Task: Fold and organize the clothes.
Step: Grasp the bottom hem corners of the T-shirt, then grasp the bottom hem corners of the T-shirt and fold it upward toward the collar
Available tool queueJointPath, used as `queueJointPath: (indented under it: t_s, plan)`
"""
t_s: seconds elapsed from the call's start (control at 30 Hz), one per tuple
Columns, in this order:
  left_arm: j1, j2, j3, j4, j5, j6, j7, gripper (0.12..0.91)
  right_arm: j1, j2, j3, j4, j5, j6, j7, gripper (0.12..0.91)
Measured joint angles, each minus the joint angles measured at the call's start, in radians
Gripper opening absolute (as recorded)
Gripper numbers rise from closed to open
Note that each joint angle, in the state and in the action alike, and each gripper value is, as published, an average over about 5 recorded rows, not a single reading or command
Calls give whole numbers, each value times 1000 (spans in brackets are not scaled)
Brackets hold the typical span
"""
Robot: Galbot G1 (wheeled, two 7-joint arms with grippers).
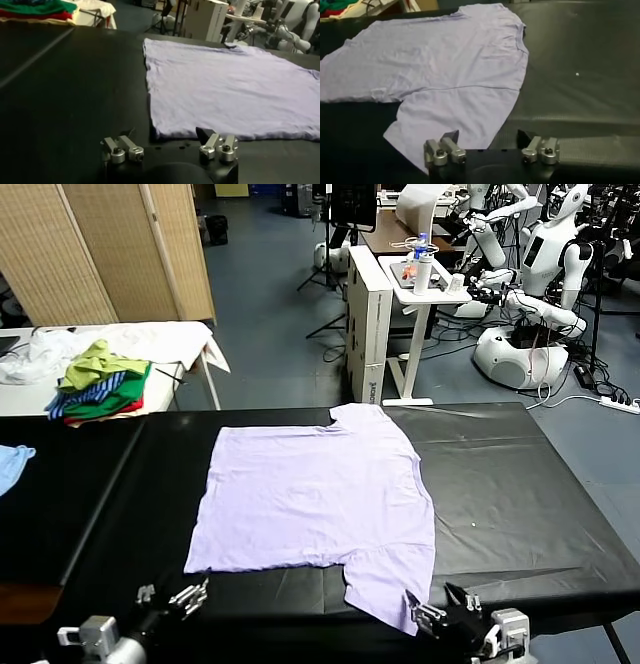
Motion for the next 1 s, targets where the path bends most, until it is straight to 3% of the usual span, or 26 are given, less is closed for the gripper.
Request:
queueJointPath:
  t_s: [0.13, 0.23, 0.33, 0.5, 0.77, 1.0]
  plan:
    - [3, -2, 2, 1, 9, -2, 1, 514, -3, 0, 0, 6, 2, -1, -1, 173]
    - [6, -3, 2, 2, 16, -4, 1, 334, -9, 0, 5, 16, 4, -1, 0, 139]
    - [10, -5, 2, 1, 20, -7, 1, 231, -23, -1, 15, 30, 6, -2, 8, 139]
    - [22, -11, 2, -8, 31, -9, -1, 153, -72, -6, 37, 75, 7, -21, 33, 139]
    - [75, -27, -15, -57, 57, -8, -11, 147, -148, -9, 66, 132, 7, -26, 50, 139]
    - [145, -34, -41, -111, 65, -12, -20, 147, -111, -22, 69, 116, 18, 68, -2, 139]
